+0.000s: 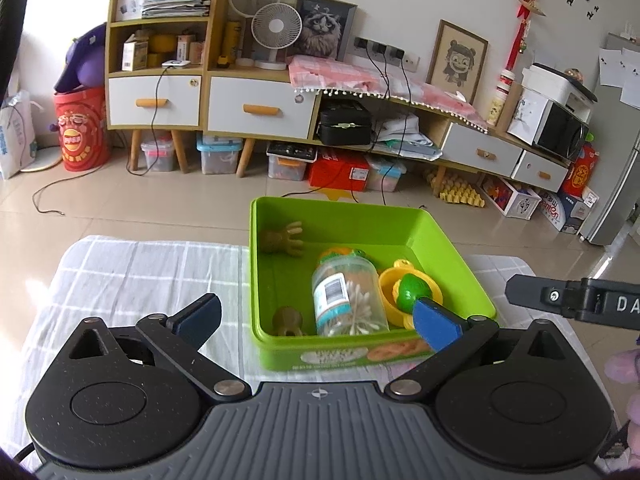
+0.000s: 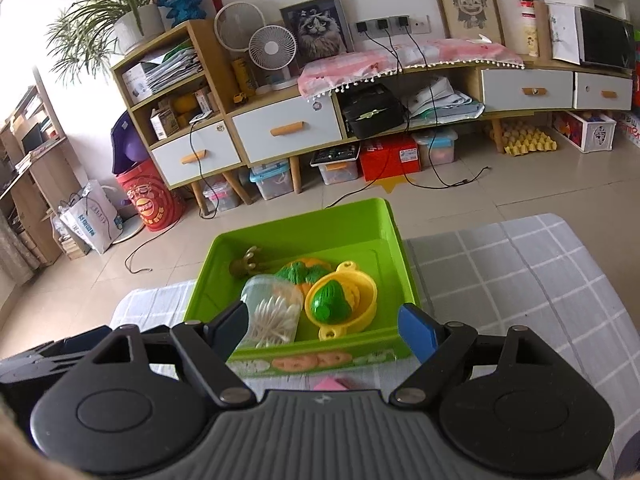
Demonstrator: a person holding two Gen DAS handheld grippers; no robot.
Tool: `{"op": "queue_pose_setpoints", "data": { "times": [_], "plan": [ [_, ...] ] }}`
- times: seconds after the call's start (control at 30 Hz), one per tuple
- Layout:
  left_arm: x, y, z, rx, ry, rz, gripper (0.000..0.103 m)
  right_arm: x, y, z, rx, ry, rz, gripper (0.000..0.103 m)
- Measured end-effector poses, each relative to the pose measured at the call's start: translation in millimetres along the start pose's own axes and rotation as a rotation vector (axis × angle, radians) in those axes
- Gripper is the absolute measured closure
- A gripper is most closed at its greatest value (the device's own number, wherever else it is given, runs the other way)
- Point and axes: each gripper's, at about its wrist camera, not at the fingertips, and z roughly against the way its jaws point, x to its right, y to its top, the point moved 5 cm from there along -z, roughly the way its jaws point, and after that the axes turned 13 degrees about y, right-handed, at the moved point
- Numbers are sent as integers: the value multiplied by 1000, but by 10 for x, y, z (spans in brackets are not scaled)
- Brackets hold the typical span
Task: Organize rigid objects
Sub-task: 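Withdraw both tools from the bin back toward the toys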
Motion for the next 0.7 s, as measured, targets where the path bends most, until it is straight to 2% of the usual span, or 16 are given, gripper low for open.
{"op": "queue_pose_setpoints", "data": {
  "times": [0.5, 0.7],
  "plan": [
    [-43, -493, 293, -46, -26, -59, 2, -56, -484, 213, -64, 32, 56, 42],
    [-51, -669, 388, -38, -49, -83, 2, 13, -691, 241, -96, 28, 63, 41]
  ]
}}
